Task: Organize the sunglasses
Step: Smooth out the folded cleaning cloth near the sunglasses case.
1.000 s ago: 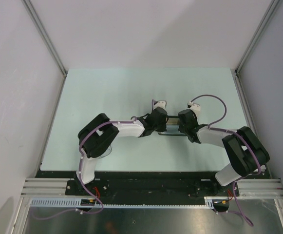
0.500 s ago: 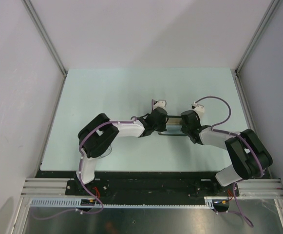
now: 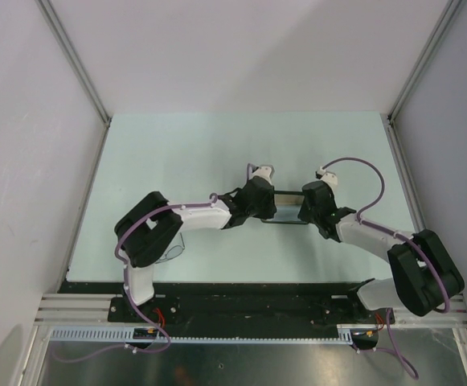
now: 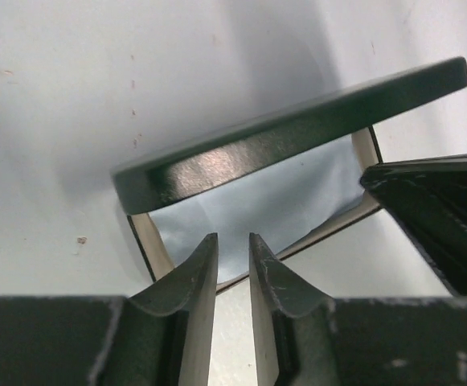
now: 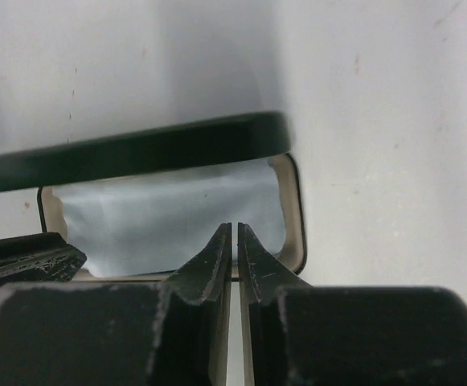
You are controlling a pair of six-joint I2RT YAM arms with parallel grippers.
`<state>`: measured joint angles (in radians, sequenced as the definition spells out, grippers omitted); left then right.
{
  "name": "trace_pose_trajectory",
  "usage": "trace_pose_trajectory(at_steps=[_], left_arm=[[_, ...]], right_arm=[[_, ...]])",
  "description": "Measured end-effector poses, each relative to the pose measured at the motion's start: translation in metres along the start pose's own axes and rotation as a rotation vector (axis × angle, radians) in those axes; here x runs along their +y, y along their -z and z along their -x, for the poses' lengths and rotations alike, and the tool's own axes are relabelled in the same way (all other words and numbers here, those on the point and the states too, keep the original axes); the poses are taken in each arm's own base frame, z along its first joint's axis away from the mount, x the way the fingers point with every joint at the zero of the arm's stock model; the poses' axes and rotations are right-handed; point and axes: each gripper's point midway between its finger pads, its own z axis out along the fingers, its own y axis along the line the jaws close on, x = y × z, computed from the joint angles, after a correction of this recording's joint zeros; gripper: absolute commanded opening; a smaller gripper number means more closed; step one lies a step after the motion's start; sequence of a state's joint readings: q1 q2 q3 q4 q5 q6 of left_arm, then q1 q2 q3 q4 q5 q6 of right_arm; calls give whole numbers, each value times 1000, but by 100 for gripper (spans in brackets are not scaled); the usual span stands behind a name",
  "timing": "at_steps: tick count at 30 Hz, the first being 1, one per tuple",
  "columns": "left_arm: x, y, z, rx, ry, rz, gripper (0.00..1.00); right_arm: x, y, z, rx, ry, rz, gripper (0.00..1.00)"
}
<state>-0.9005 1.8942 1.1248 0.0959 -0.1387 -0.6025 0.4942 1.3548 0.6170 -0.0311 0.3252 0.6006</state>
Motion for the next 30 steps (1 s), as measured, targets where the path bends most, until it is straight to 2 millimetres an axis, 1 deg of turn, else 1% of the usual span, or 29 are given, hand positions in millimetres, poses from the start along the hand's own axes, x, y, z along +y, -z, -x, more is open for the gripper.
trace_pose_trajectory(at_steps=[1, 6, 11, 13, 18, 26, 30], left_arm=[[-2, 0, -2, 8, -1, -11, 23], [-11, 2, -9, 42, -2, -57, 21], [-12, -1, -19, 76, -5, -74, 17], [-11, -4, -25, 92, -6, -73, 15], [-7, -8, -33, 114, -8, -69, 13], [-3, -8, -34, 108, -9, -55, 12], [2, -9, -35, 100, -11, -30, 14]], right_arm=[[2, 0, -4, 20, 8, 9, 13], [11, -3, -24, 104, 55, 41, 14], [19, -4, -35, 150, 96, 61, 14], [19, -5, -37, 158, 102, 59, 15], [17, -5, -39, 166, 110, 53, 15], [15, -7, -39, 170, 111, 41, 15], [11, -8, -37, 168, 105, 24, 14]])
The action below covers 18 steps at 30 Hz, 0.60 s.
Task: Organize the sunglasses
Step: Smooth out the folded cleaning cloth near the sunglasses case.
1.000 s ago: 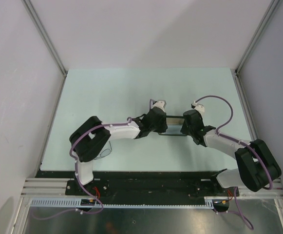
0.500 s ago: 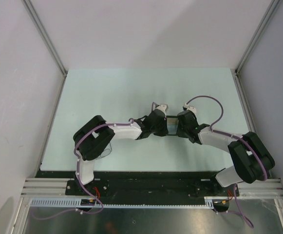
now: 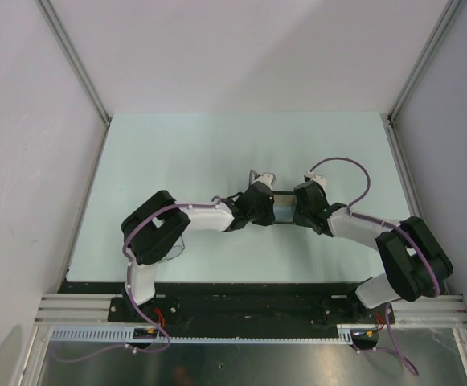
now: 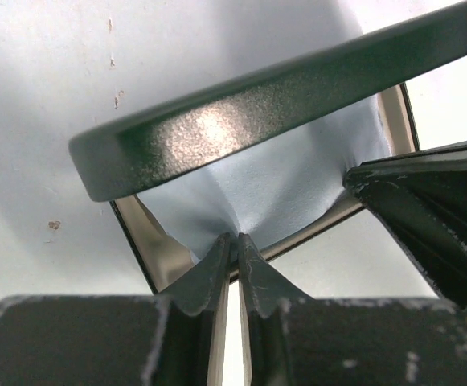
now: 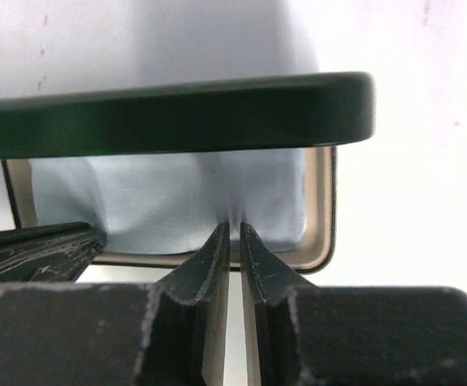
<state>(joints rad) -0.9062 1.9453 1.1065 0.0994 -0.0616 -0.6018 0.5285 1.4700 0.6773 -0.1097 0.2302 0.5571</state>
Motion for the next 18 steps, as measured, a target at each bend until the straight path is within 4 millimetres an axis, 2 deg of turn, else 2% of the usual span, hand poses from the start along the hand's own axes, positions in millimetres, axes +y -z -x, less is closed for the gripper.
trace_pose_trajectory(at_steps=[10, 14, 18], left_arm=[[5, 2, 3, -16, -3, 35, 17], [11, 11, 6, -26, -4, 69, 18], [9, 21, 18, -60, -9, 76, 20]], right_arm=[[-17, -3, 4, -2, -29, -59, 14], [-18, -3, 5, -4, -31, -67, 14], [-18, -3, 5, -4, -32, -67, 14]])
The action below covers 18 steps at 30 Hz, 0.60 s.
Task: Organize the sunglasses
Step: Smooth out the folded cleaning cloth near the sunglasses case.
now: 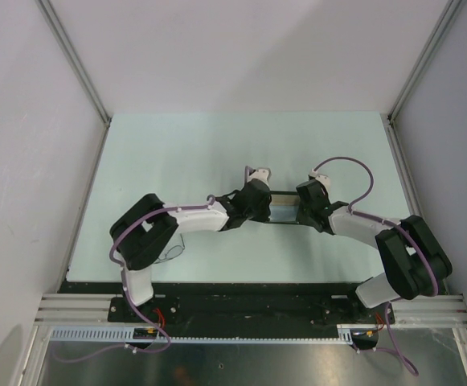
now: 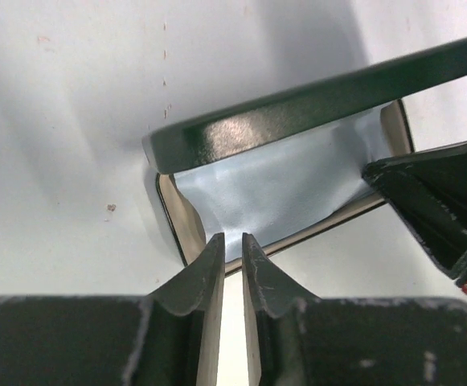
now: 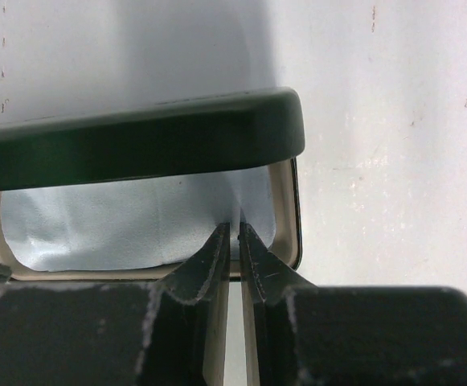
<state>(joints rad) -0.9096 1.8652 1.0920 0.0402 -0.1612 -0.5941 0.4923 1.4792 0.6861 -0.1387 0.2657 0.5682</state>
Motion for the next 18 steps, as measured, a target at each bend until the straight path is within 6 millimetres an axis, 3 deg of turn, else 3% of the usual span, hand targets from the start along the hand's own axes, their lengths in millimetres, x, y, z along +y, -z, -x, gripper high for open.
trace_pose_trajectory(at_steps=[11, 18], left_arm=[[-9, 5, 10, -17, 5, -29, 19], [-8, -8, -2, 21, 1, -25, 16]], right_arm=[[0, 0, 0, 0, -1, -2, 14], [0, 0, 1, 0, -1, -2, 14]])
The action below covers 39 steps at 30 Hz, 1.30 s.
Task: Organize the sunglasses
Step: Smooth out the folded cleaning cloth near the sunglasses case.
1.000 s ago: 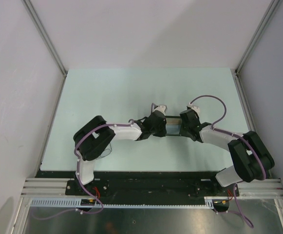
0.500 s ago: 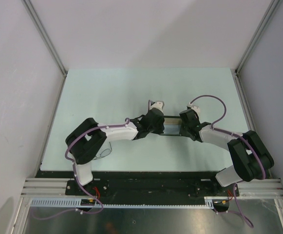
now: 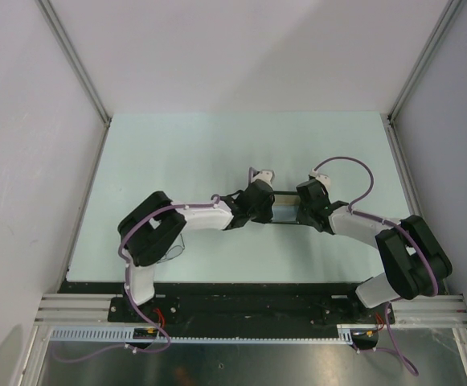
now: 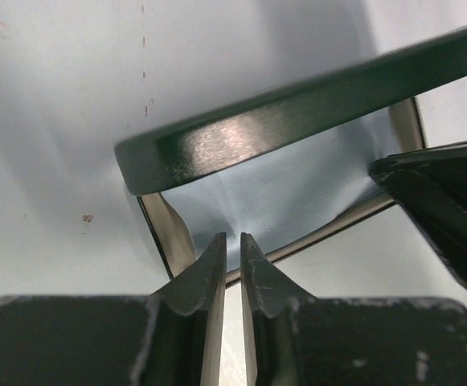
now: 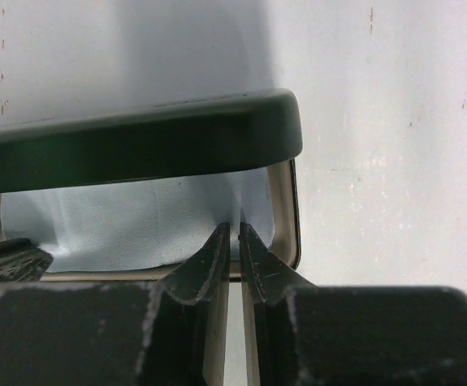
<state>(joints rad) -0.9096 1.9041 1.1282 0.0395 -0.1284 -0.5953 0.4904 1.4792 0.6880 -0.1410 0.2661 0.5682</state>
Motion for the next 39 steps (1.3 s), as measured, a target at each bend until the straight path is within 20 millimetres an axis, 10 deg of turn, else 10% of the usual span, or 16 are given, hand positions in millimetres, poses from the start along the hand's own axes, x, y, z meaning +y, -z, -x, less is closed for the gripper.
trace_pose_trajectory(at_steps=[27, 39], left_arm=[[22, 4, -2, -31, 8, 101, 26], [8, 72, 69, -234, 6, 81, 59]], right_arm=[[-12, 1, 5, -15, -23, -70, 20], [34, 61, 66, -192, -26, 102, 64]])
